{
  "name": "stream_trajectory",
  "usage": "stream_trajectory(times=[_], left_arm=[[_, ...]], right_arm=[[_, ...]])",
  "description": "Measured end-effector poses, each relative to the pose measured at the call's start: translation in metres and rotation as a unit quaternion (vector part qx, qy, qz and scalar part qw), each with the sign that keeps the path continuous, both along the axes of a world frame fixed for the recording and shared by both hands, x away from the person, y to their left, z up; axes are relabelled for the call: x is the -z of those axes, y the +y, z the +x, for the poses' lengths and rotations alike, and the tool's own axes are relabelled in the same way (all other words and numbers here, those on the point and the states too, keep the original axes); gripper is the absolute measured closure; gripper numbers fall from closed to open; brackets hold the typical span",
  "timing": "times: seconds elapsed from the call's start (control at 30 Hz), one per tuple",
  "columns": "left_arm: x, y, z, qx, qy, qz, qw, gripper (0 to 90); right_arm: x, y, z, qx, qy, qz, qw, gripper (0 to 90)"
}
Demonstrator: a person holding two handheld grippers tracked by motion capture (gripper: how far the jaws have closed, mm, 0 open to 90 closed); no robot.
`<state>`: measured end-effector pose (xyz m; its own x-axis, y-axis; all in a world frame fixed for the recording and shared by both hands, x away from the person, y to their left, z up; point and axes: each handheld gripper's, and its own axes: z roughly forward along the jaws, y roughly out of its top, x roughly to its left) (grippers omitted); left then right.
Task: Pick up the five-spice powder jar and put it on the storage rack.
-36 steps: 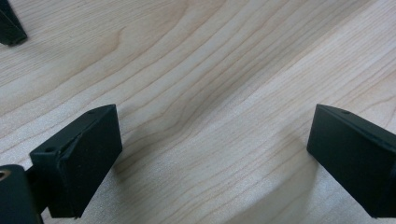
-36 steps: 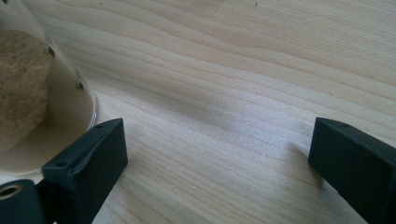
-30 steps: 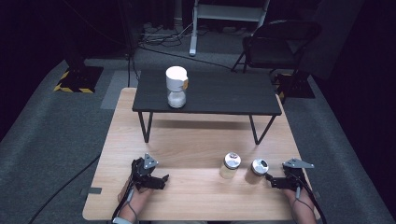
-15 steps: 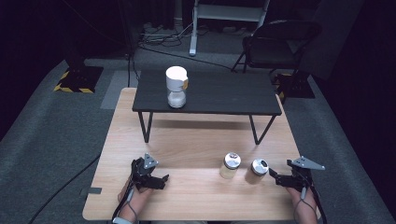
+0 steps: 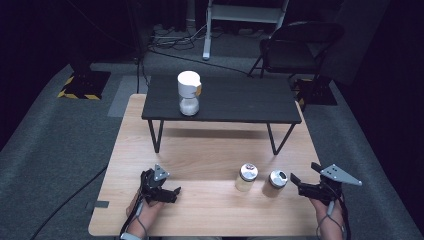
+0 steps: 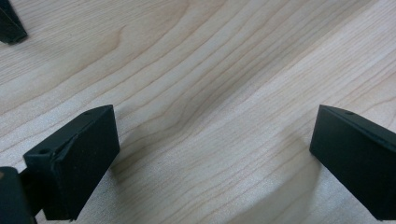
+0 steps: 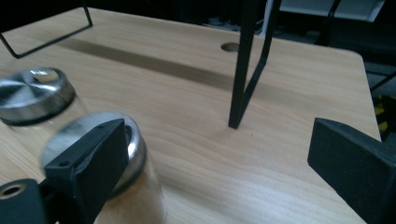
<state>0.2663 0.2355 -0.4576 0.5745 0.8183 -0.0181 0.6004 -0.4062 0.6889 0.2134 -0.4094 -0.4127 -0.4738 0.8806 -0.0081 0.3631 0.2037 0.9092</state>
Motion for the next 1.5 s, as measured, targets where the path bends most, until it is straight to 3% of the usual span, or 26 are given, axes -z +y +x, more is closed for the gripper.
stream_trajectory(times=[0.33,0.7,1.17,1.5], left_arm=[[0.000,0.000,0.000,0.000,0.000,0.000,1.0000,1.4],[0.000,0.000,0.000,0.000,0.001,0.000,1.0000,1.4],[0.000,0.000,0.001,0.004,0.000,0.002,1.0000,0.9],[0.000,0.000,0.001,0.004,0.000,0.002,1.0000,0.8]], right_arm=[[-0.006,0.011,-0.013,-0.016,-0.045,0.026,0.9985,5.0],[-0.005,0.048,0.001,-0.051,-0.030,0.025,0.9979,5.0],[-0.001,0.094,0.009,-0.073,-0.034,0.041,0.9959,5.0],[0.009,0.127,0.003,-0.054,-0.047,0.024,0.9971,7.2]])
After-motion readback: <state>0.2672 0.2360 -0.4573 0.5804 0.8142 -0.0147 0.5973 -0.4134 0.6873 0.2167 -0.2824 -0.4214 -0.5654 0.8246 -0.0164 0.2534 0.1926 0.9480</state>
